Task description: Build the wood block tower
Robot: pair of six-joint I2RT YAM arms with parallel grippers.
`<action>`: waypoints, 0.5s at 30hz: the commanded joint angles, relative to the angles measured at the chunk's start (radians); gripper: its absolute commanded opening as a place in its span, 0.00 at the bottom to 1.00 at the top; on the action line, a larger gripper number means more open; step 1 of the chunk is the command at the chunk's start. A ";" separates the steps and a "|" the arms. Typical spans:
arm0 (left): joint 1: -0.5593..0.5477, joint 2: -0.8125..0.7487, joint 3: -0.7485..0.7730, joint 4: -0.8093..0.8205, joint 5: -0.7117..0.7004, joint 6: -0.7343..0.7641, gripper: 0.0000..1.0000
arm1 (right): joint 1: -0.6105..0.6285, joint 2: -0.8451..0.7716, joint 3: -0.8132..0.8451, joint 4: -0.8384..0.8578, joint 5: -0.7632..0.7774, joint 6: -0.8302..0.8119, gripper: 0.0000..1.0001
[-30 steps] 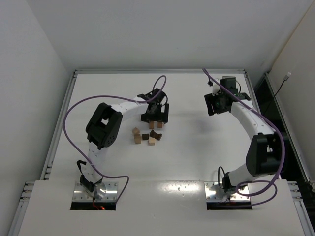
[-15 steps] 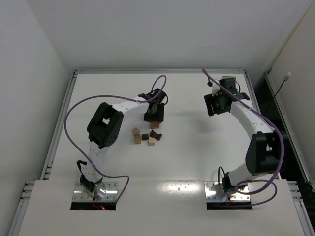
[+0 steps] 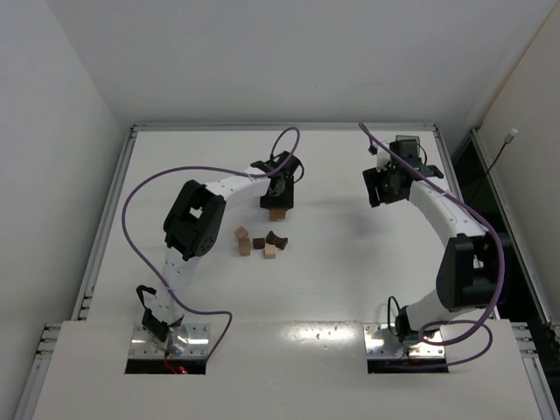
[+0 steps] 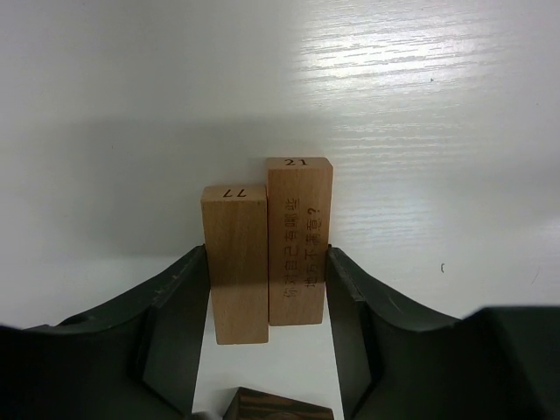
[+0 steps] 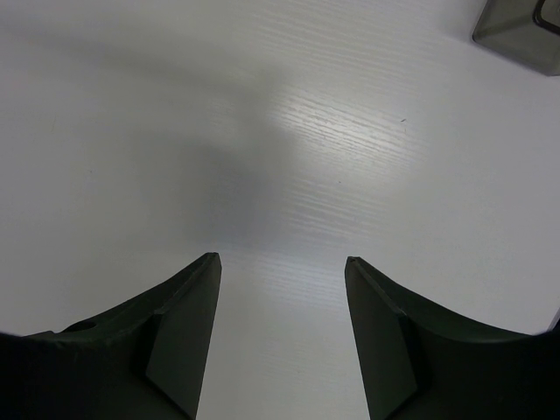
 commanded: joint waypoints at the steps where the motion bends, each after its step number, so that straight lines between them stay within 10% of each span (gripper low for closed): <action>1: 0.003 0.024 0.027 -0.021 -0.037 -0.035 0.00 | 0.004 0.002 -0.008 0.008 -0.008 -0.006 0.56; 10: 0.003 0.006 0.003 -0.047 -0.092 -0.137 0.00 | 0.004 0.002 -0.008 0.008 -0.017 0.012 0.56; 13: 0.003 0.006 0.003 -0.047 -0.067 -0.126 0.48 | 0.014 0.002 -0.008 0.008 -0.017 0.012 0.56; 15: 0.003 -0.003 0.003 -0.038 -0.058 -0.117 0.61 | 0.023 0.002 -0.008 0.008 -0.017 0.012 0.56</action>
